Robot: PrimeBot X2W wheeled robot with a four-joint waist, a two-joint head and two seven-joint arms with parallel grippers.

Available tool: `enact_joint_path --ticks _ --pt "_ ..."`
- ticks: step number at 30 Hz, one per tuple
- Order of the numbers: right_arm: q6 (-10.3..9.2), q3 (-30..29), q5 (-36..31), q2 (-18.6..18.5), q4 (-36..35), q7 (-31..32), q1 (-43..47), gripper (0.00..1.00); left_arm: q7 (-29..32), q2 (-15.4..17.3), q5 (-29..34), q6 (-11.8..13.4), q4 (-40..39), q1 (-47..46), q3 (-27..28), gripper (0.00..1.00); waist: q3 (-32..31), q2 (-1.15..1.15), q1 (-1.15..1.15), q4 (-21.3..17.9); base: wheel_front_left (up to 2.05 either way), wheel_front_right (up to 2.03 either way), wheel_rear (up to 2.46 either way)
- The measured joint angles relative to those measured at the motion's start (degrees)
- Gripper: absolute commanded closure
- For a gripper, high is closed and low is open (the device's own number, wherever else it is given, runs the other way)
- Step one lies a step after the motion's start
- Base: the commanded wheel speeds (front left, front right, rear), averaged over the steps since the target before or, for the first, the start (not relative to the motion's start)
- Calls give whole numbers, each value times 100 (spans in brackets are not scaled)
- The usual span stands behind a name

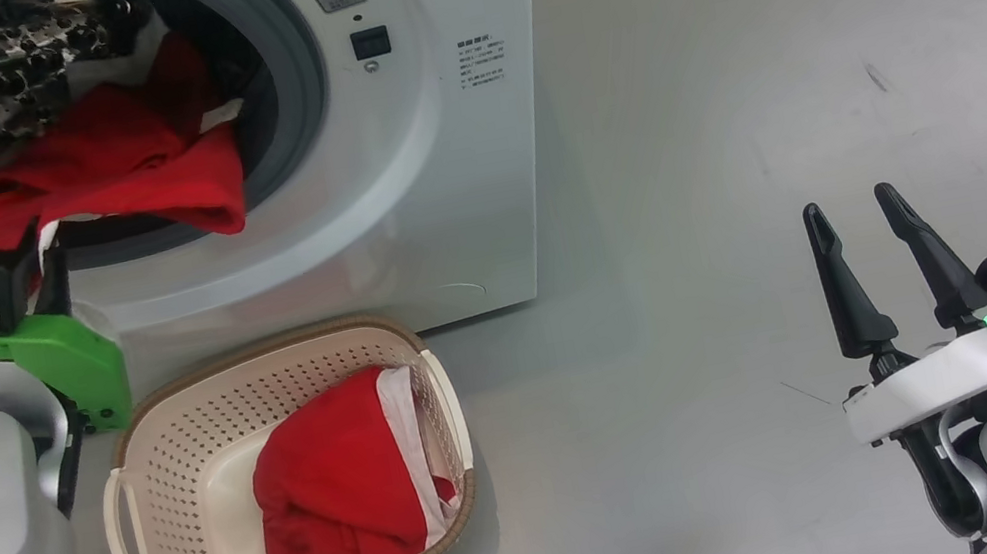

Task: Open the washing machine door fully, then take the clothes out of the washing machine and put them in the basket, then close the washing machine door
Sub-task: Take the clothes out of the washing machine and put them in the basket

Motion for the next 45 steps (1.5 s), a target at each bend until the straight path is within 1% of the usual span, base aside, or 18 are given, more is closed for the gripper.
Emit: enact_joint_path --ticks 10,15,21,28,37,39,41,45 --pt "0 -32 0 1 -24 0 210 0 -153 -224 -344 -14 -474 428 92 100 -323 0 0 285 0 0 0" --pt "0 -36 0 1 -60 0 218 0 -203 -248 -403 -14 -837 636 119 100 -386 0 0 352 0 0 0" --pt "0 -36 0 2 -107 0 226 0 -204 -358 -482 -14 -1291 967 187 100 -416 0 0 401 0 0 0" --pt "0 -37 0 5 -132 0 315 0 -213 -392 -504 4 -2587 1074 492 100 -416 0 0 443 0 0 0" --pt "0 -36 0 10 -165 0 319 0 -249 -438 -407 222 -4263 1170 865 100 -401 0 0 446 0 0 0" --pt "0 -33 0 12 -165 0 320 0 -253 -487 -345 223 -4576 1315 892 100 -396 0 0 437 0 0 0" --pt "0 -32 0 13 -165 0 320 0 -254 -520 -344 223 -4590 1385 887 100 -396 0 0 434 0 0 0" --pt "0 -23 -1 14 -166 0 320 0 -253 -583 -341 222 -4509 1824 800 100 -390 0 0 417 0 0 0"
